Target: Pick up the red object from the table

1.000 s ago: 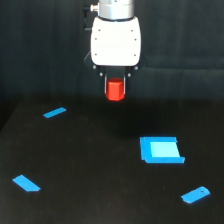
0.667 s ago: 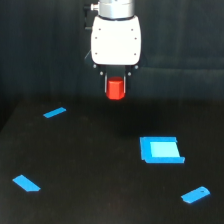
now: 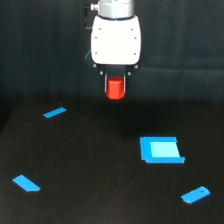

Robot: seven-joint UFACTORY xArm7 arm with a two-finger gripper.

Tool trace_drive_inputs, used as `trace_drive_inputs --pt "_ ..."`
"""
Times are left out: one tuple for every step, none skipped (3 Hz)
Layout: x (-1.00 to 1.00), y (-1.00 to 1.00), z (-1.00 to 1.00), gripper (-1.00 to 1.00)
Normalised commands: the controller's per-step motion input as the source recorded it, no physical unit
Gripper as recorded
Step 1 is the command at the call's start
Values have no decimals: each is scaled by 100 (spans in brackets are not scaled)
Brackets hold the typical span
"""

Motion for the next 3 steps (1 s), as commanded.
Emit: trace_drive_inputs --pt "-3 1 4 -98" --pt "-1 -1 9 -100" --pt "4 -2 8 -87"
